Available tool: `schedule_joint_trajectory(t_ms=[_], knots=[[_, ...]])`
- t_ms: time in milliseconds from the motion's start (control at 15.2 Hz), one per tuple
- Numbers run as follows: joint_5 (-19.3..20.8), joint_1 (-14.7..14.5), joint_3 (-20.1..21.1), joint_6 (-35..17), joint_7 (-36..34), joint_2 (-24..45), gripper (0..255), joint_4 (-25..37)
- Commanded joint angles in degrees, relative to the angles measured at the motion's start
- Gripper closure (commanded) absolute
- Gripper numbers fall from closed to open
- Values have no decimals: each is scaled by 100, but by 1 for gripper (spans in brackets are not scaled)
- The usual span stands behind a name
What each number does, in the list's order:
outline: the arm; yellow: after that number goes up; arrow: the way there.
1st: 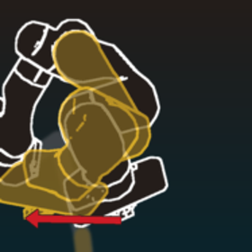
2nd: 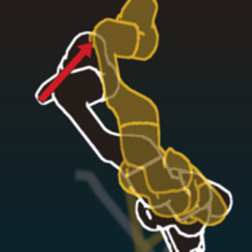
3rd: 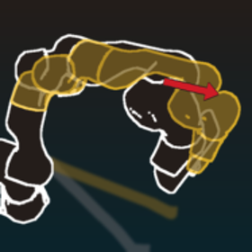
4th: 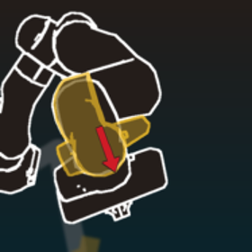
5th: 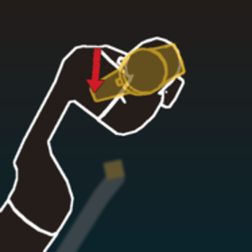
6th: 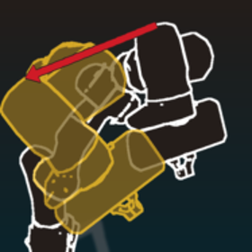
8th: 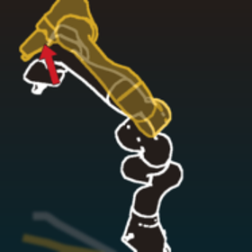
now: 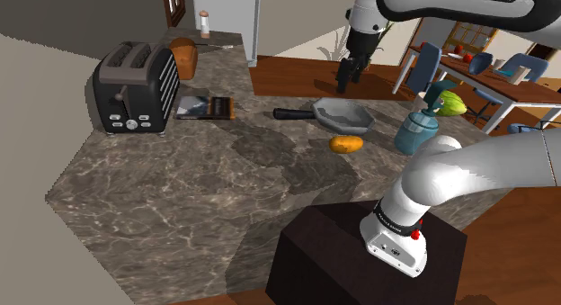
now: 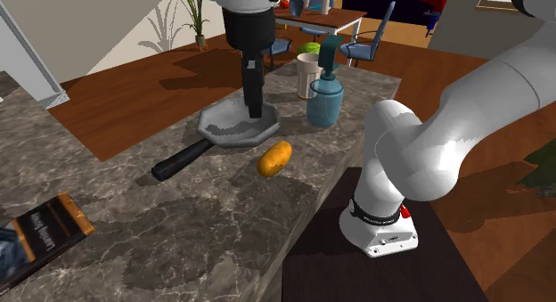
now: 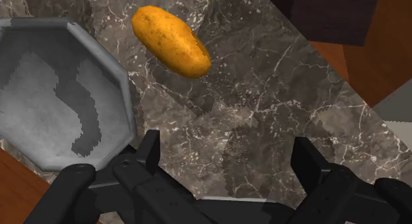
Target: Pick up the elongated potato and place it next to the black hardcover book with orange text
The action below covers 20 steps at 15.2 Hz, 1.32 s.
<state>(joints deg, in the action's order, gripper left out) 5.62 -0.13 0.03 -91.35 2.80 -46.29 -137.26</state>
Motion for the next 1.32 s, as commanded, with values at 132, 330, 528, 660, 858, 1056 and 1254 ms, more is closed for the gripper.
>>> schedule_joint_trajectory(t_ms=[132, 330, 528, 660, 858, 1056, 1254], knots=[[129, -137, -234, -325, 563, -248, 0, -505], [372, -311, -629, -811, 1415, -558, 0, -1200], [676, -437, -1085, -1309, 2285, -774, 0, -1817], [914, -491, -1427, -1658, 2877, -848, 0, -2179], [1313, -529, -1991, -2227, 3792, -818, 0, -2637], [1763, -567, -2634, -2870, 4722, -579, 0, -2977], [1957, -582, -2910, -3229, 5049, -371, 0, -3111]])
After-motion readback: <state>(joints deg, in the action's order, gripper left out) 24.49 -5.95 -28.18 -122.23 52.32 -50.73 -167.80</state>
